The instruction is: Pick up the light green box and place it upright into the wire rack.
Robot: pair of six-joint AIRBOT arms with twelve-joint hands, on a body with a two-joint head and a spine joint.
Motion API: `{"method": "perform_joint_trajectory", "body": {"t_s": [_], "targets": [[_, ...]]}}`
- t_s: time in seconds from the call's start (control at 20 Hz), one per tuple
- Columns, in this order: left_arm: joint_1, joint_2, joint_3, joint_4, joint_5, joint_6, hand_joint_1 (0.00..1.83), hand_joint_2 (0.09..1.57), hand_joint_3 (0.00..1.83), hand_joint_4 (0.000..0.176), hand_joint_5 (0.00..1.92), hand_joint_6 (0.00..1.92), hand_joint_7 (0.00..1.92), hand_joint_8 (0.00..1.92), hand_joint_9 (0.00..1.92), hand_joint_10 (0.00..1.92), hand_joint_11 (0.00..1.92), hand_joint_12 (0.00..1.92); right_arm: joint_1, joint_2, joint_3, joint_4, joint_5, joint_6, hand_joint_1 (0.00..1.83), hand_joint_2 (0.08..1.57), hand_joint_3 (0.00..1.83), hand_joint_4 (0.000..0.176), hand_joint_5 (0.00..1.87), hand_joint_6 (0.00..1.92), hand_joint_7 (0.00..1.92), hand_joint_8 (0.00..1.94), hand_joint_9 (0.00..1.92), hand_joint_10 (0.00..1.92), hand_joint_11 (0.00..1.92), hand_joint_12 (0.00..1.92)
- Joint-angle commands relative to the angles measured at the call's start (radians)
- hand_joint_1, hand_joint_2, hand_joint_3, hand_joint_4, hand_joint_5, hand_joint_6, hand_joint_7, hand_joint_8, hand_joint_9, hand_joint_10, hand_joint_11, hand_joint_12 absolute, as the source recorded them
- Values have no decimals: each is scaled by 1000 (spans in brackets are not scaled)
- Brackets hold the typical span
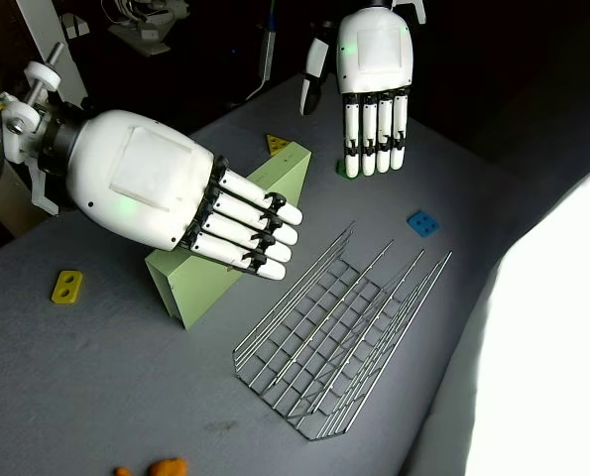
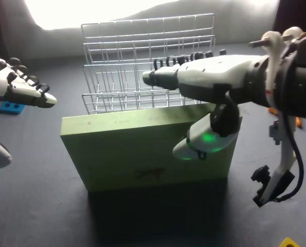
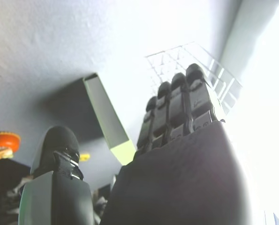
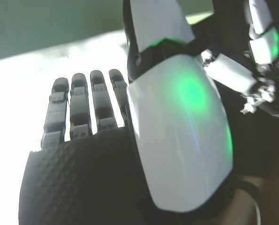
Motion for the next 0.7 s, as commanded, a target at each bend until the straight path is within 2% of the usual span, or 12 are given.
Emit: {"method": "perform_joint_trajectory", "body": {"t_s": [0.0, 0.4, 0.65], "targets": [[-5, -1, 5, 10, 67, 4, 388, 1134, 1, 17, 47, 14, 97, 5, 40, 0, 0, 101, 21, -1, 1, -29, -50, 0, 1069, 1012, 0, 0, 0, 0, 0, 0, 0, 0, 0, 0], [18, -6, 47, 10, 67, 4, 388, 1139, 2, 19, 52, 9, 77, 0, 14, 0, 0, 54, 38, -58, 32, 78, -49, 0, 1090, 994, 0, 0, 0, 0, 0, 0, 0, 0, 0, 0], [21, -7, 50, 10, 67, 4, 388, 1139, 2, 19, 52, 8, 76, 0, 14, 0, 0, 52, 14, -78, 51, 78, -50, -2, 1090, 993, 0, 0, 0, 0, 0, 0, 0, 0, 0, 0]]}}
